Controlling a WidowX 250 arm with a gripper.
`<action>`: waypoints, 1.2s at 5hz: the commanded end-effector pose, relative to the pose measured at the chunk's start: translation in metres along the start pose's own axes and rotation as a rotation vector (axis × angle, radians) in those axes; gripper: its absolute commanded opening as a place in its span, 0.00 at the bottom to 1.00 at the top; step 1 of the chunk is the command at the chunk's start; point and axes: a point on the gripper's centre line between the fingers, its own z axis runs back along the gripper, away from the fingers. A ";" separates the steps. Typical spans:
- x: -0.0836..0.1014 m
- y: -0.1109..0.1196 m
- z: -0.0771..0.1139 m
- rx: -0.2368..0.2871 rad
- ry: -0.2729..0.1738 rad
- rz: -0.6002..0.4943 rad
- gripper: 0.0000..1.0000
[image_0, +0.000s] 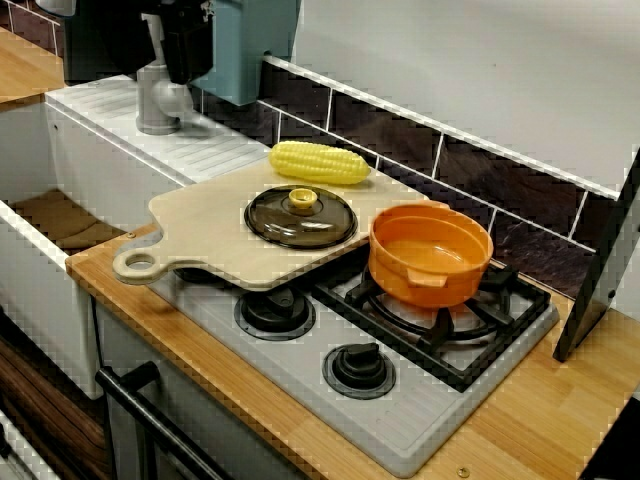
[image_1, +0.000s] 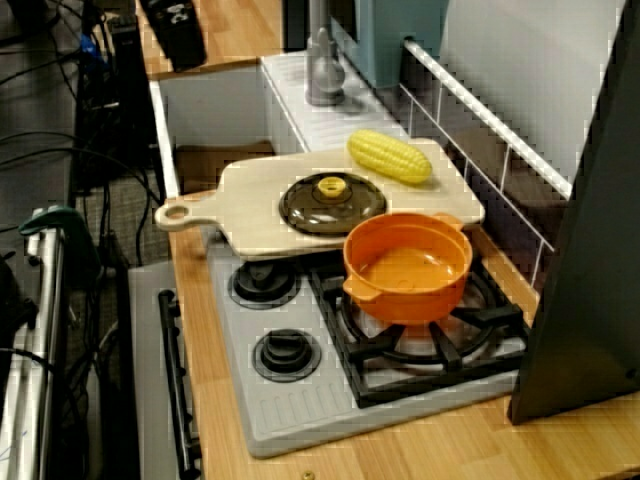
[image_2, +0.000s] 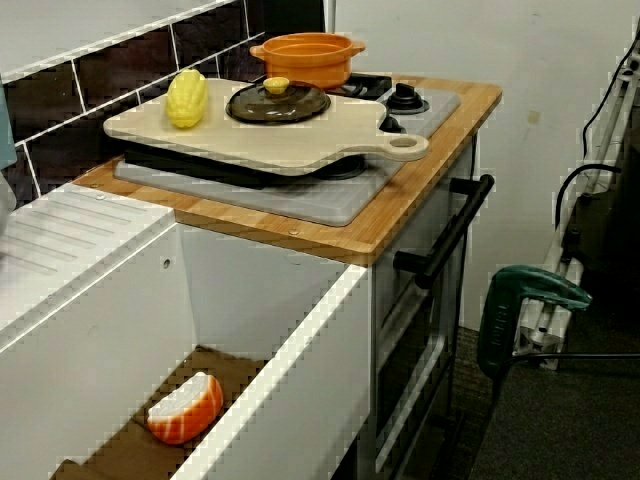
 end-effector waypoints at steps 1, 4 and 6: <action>0.014 -0.003 0.014 0.072 -0.011 0.021 1.00; 0.023 -0.023 -0.006 0.134 -0.043 -0.024 1.00; 0.047 -0.046 -0.032 0.210 -0.130 -0.078 1.00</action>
